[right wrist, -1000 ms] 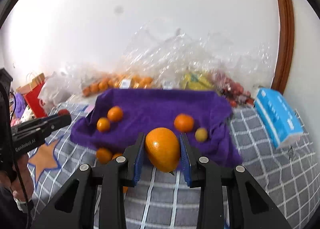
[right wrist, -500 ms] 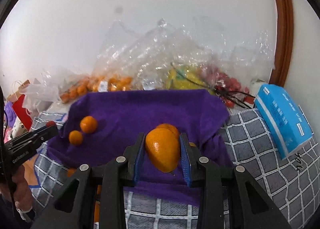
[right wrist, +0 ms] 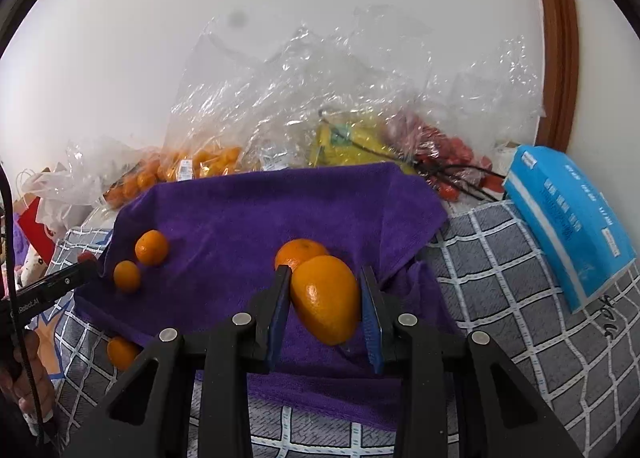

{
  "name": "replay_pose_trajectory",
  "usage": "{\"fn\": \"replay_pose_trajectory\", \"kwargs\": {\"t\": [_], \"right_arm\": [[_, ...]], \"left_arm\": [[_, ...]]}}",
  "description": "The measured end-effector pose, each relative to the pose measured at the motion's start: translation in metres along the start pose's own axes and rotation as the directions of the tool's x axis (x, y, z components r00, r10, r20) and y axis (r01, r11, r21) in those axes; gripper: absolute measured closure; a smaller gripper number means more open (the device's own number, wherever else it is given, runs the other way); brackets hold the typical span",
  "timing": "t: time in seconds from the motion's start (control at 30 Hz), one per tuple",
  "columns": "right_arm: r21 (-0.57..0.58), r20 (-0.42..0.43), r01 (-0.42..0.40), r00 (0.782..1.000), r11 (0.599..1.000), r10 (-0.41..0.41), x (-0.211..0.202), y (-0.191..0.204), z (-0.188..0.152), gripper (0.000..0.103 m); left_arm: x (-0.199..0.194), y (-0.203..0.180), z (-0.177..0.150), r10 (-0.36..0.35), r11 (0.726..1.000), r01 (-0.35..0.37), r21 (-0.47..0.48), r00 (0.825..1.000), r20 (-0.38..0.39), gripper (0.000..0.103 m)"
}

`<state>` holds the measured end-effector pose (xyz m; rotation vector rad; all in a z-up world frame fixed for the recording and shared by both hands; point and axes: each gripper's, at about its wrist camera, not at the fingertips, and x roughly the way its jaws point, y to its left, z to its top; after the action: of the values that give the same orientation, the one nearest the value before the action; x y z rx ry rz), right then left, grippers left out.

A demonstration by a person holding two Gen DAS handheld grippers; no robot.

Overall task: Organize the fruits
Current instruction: 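Carry the red fruit and the orange over the purple towel with both tools, then open both tools to drop the red fruit and orange onto the towel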

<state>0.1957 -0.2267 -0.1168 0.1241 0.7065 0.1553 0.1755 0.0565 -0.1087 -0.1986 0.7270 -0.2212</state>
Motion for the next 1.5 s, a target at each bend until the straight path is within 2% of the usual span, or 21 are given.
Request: {"fn": "replay_pose_trajectory", "kwargs": {"t": [0.17,0.47,0.93,1.27,1.5], "right_arm": [[-0.02,-0.028,-0.003,1.0,1.0,0.002,0.009,0.007,-0.004,0.07],[-0.051,-0.078,0.005,0.997,0.999,-0.009,0.024,0.02,-0.011,0.07],[-0.08,-0.117,0.006,0.993,0.997,-0.015,0.031,0.026,-0.016,0.07],[-0.1,-0.085,0.014,0.996,0.995,-0.023,0.023,0.028,-0.015,0.069],[-0.123,-0.063,0.025,0.997,0.992,-0.033,0.018,0.033,-0.014,0.061]], "left_arm": [[0.004,-0.007,-0.003,-0.003,1.0,0.004,0.029,0.999,-0.034,0.081],[0.012,-0.007,-0.008,0.0,1.0,0.001,0.017,0.996,-0.085,0.081],[0.015,-0.006,-0.009,0.012,1.0,-0.011,0.019,0.996,-0.088,0.081],[0.013,-0.008,-0.008,0.015,1.0,-0.013,0.021,0.996,-0.085,0.081],[0.009,-0.005,-0.007,-0.001,1.0,0.001,0.0,0.997,-0.074,0.081]]}}
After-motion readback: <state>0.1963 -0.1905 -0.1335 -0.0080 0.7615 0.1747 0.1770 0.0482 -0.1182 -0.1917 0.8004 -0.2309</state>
